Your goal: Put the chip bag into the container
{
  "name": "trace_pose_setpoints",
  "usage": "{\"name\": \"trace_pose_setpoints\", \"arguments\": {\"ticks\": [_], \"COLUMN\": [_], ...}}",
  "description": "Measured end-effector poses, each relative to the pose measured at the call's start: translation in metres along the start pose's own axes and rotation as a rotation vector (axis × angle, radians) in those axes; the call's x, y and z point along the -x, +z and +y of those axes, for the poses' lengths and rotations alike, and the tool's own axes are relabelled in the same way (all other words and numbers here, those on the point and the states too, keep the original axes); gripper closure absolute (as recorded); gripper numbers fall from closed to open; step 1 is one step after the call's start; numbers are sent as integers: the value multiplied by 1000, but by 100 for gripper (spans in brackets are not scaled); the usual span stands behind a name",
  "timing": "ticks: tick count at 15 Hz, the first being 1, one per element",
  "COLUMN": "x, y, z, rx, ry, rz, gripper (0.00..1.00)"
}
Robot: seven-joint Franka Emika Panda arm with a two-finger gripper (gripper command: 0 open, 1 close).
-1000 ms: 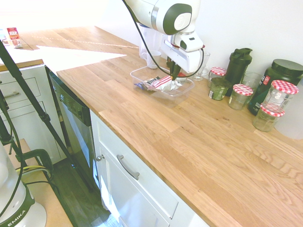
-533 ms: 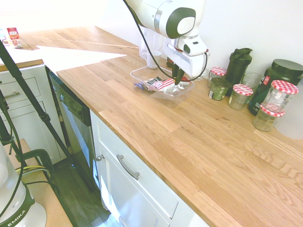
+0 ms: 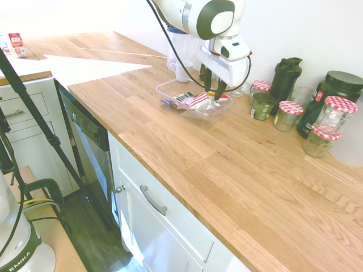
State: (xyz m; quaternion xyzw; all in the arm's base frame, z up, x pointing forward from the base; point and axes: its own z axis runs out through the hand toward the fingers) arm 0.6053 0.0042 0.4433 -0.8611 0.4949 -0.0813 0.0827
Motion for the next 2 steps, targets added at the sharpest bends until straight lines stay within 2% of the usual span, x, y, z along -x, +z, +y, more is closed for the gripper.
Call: {"name": "trace_pose_setpoints", "arguments": {"ticks": [2], "x": [3], "y": [-14], "z": [7], "rx": [-16], "ry": [-10], "rz": [7], "gripper": [0]}}
